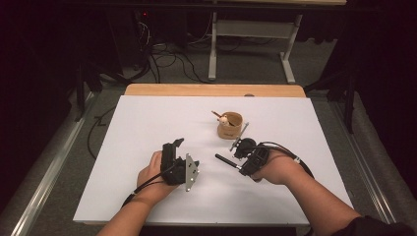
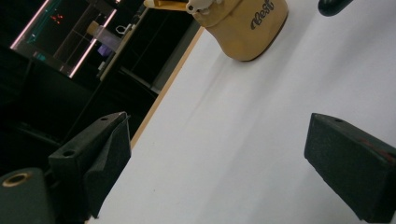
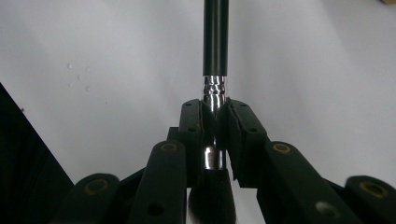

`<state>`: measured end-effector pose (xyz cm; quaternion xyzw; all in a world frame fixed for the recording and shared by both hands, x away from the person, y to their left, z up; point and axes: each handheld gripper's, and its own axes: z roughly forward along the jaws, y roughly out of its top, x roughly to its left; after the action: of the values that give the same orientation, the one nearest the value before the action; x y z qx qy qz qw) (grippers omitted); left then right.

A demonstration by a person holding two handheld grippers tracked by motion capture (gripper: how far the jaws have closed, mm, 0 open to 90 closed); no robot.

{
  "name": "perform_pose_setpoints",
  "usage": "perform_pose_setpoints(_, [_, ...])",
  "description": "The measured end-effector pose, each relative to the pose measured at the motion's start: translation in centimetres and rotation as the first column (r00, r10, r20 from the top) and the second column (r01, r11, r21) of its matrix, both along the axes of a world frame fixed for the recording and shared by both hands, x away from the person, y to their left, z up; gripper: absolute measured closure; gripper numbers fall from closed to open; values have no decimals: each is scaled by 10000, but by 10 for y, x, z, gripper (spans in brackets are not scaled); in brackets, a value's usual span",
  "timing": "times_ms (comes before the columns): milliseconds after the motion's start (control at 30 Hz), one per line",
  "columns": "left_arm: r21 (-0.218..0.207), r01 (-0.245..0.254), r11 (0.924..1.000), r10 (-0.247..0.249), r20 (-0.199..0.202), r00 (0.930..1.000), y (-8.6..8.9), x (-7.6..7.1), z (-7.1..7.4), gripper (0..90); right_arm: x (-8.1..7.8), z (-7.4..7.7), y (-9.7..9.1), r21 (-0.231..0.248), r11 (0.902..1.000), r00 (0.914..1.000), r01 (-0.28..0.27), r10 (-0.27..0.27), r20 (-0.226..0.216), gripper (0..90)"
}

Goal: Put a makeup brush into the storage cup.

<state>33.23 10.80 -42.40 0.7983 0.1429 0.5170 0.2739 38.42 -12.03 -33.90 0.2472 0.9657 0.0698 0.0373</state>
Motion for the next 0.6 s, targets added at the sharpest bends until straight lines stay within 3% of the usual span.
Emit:
perform_pose_setpoints(233, [848,128,9963,-176,553,9983,-4,-3,-2,77,0,1,5,-21,9999,9999,-156,156,41,789])
perform_pose_setpoints(433, [1277,237,9915,-353,887,9954,-8,-6,-4,77,0,1,10,-41,9994,9994,-336,336,27,789])
perform_pose_setpoints(600, [1849,154,9826,-401,1303,9907,-10,-7,-5,77,-1,1,15,-154,9985,9986,-534,534,-58,789])
